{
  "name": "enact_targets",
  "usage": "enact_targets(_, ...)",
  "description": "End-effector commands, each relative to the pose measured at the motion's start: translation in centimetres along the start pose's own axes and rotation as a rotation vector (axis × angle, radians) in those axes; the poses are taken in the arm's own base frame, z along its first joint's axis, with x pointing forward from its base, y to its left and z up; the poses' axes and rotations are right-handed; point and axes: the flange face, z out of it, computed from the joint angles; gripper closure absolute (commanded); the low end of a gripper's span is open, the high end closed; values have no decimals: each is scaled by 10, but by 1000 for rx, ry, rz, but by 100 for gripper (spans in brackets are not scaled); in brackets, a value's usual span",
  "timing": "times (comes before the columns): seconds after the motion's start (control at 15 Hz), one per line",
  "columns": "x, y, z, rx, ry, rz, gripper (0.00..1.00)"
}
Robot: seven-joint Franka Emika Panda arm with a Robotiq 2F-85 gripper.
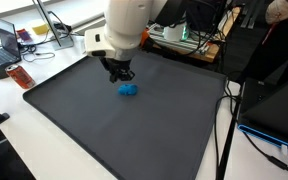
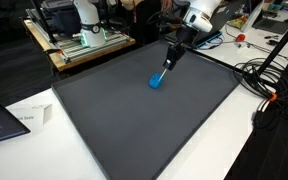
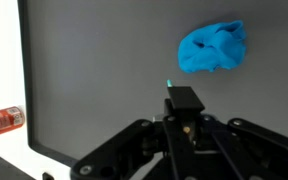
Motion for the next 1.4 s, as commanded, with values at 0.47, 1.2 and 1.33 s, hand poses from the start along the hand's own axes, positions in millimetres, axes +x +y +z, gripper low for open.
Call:
enact_targets(0.47,-5,42,-7,321,-35,-131,97)
enact_targets(1.2,-13,96,-22,516,57,-180,96)
enact_targets(1.33,-23,113,-26,526,71,-169,97)
